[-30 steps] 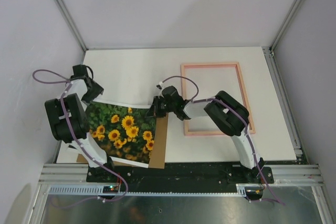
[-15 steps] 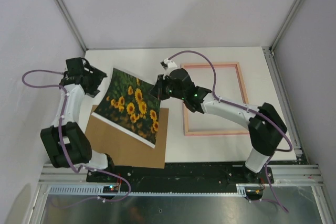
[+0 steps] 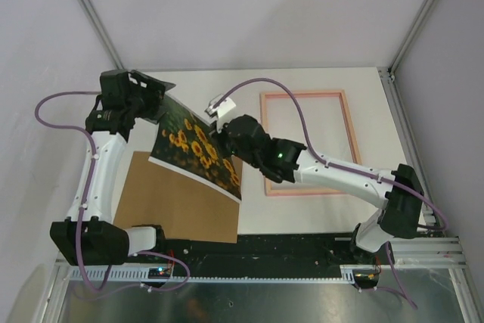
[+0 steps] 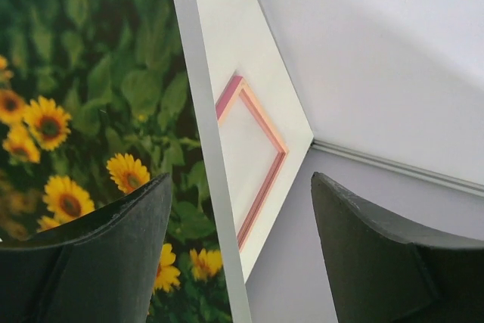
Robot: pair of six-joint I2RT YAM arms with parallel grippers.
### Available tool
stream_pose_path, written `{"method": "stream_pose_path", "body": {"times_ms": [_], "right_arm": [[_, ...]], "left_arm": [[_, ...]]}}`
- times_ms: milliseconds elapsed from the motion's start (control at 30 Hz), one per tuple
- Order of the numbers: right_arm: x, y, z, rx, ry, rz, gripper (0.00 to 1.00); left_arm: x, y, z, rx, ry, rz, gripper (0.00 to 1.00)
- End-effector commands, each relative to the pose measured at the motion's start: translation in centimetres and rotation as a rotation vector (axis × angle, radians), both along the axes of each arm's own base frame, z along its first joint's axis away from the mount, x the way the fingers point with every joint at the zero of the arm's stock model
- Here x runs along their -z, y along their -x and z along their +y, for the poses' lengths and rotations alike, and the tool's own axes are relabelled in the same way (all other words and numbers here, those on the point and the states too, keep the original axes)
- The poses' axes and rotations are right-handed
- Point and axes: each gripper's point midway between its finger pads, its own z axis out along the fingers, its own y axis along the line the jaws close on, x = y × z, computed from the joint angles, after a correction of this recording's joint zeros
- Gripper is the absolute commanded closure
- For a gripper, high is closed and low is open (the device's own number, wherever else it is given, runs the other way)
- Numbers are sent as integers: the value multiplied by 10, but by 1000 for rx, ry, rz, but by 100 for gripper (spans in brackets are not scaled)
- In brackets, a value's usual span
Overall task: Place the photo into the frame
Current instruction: Pass from the right arm to the left
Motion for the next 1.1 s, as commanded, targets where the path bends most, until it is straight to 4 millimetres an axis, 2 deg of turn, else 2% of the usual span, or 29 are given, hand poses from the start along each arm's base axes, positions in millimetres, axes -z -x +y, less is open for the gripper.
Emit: {"method": "stream_pose_path", "body": {"times_ms": [0, 167, 300, 600, 667, 933, 1067], "right_arm": [[-42, 4, -6, 50, 60, -178, 100], [-47, 18, 7, 30, 109, -251, 100], [-51, 28, 14, 11, 134, -287, 100], [-55, 32, 8, 12, 168, -328, 100], [-58, 32, 8, 8, 168, -339, 100], [-71, 33, 2, 12, 167, -373, 100], [-74, 33, -4, 19, 168, -376, 100]], "left_arm": [[-9, 16, -12, 13, 63, 16, 23], [1, 34, -9, -2, 43, 47, 24], [9, 40, -11, 8, 45, 71, 25], [17, 50, -13, 21, 48, 98, 37], [17, 53, -21, 44, 50, 101, 39], [9, 51, -31, 81, 57, 89, 55], [1, 48, -34, 96, 58, 71, 72]]}}
